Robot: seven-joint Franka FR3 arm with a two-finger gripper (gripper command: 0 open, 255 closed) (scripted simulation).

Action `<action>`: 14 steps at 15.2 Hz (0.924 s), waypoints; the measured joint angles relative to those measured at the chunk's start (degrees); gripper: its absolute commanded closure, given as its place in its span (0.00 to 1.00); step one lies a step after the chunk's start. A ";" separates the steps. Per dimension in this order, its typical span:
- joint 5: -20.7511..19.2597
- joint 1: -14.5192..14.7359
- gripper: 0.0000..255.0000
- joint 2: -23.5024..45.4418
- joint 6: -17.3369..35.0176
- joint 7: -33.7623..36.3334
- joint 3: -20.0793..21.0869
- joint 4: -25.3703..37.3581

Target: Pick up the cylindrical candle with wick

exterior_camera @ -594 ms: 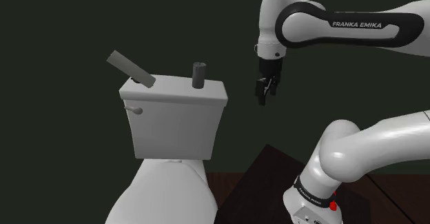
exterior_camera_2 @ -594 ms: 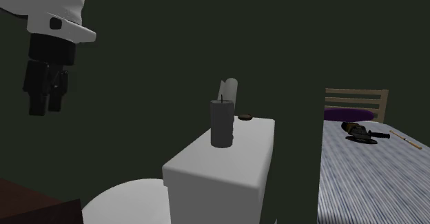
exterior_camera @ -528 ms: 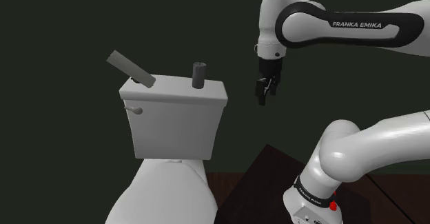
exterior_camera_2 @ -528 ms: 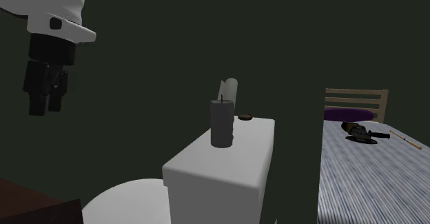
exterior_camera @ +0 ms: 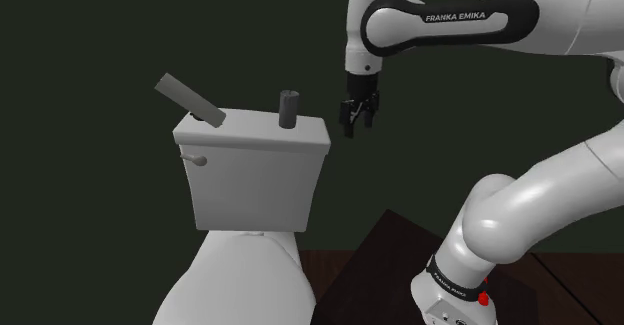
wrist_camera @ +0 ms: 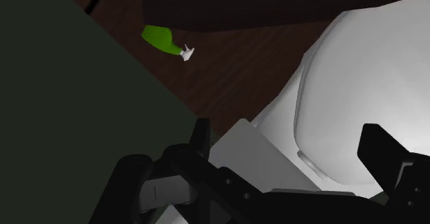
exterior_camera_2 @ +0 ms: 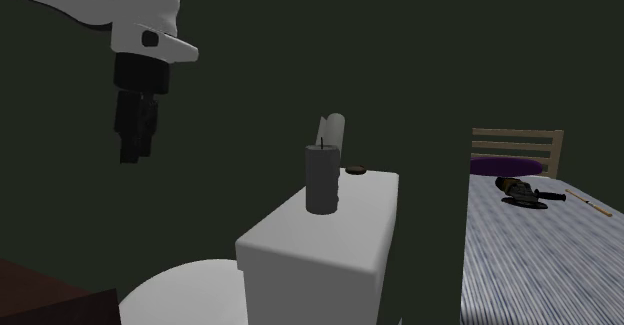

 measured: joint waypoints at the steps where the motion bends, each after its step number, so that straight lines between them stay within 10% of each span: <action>1: 0.16 -0.20 0.00 2.24 0.80 0.23 -0.18 1.70; 14: 3.47 -2.33 0.00 30.09 3.00 2.57 -2.51 30.69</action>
